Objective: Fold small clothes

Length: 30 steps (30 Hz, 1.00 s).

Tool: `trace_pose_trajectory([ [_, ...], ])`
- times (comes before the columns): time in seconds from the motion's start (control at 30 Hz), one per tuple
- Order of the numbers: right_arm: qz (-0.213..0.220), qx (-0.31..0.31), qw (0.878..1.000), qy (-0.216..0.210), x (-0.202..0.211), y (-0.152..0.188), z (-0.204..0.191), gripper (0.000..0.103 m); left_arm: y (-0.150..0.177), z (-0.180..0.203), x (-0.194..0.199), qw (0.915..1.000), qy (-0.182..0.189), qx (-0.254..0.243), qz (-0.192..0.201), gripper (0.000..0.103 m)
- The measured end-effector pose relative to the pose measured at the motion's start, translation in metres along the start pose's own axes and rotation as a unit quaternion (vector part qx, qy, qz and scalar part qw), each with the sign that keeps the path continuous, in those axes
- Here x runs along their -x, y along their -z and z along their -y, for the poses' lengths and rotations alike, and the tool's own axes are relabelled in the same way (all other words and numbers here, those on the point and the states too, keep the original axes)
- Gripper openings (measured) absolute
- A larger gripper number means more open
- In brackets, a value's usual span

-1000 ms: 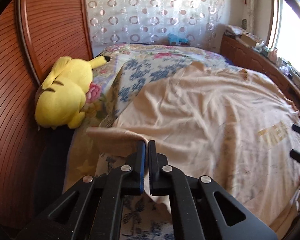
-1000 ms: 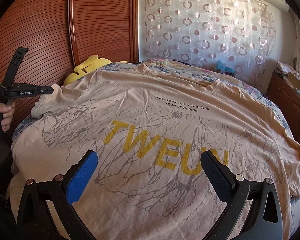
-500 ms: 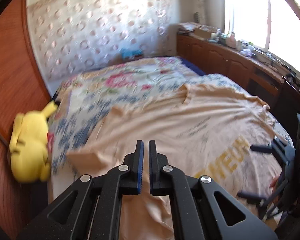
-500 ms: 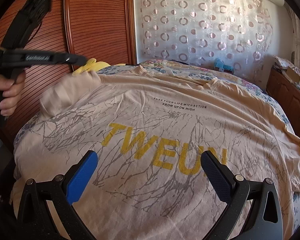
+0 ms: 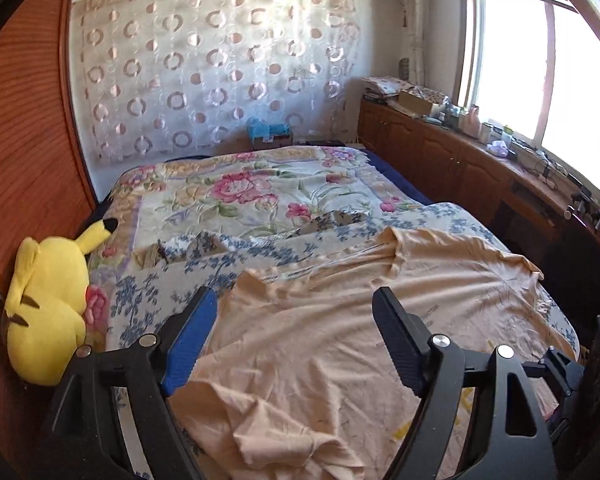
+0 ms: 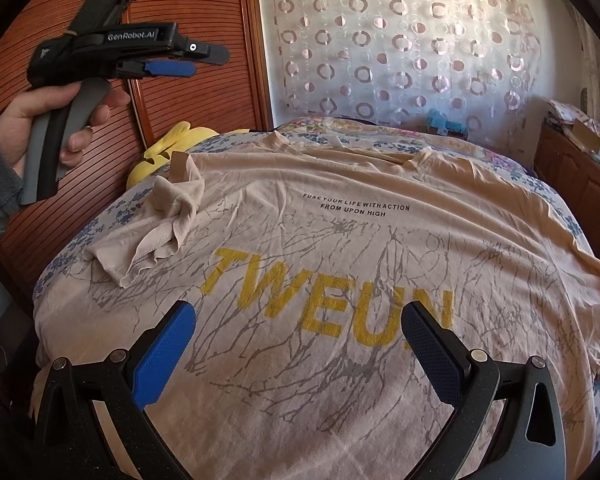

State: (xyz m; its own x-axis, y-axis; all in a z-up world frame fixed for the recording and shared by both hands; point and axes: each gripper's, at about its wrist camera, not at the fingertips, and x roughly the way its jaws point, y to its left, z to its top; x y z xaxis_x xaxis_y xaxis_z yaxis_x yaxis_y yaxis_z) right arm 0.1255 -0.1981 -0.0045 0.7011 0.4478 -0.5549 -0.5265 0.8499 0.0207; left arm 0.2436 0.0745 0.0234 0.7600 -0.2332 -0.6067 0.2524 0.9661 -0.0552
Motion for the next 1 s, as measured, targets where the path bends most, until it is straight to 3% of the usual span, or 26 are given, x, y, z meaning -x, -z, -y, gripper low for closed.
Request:
trace_pose_trajectory([
  [0.17,-0.008,0.011,1.0,-0.027,-0.004,-0.005,-0.003,0.098,0.04,-0.017,0.006,0.9991,-0.031,-0.019,-0.023,0.081],
  [0.37,-0.001,0.032,0.997,-0.07,-0.015,-0.037,-0.015,0.089,0.098,-0.043,0.026,0.9963,-0.056,-0.013,-0.064,0.081],
  [0.57,-0.034,0.053,0.989,-0.131,-0.063,-0.072,-0.044,0.075,0.142,-0.059,0.02,0.9904,-0.071,0.001,-0.119,0.081],
  [0.7,-0.063,0.077,0.984,-0.145,-0.103,-0.088,-0.069,0.069,0.154,-0.062,0.014,0.9893,-0.067,0.006,-0.129,0.081],
  [0.77,-0.075,0.092,0.983,-0.142,-0.119,-0.092,-0.083,0.06,0.154,-0.065,0.014,0.9893,-0.061,0.017,-0.131,0.081],
  [1.0,-0.111,0.111,0.979,-0.133,-0.162,-0.105,-0.103,0.039,0.159,-0.069,0.012,0.9918,-0.056,0.022,-0.113,0.095],
])
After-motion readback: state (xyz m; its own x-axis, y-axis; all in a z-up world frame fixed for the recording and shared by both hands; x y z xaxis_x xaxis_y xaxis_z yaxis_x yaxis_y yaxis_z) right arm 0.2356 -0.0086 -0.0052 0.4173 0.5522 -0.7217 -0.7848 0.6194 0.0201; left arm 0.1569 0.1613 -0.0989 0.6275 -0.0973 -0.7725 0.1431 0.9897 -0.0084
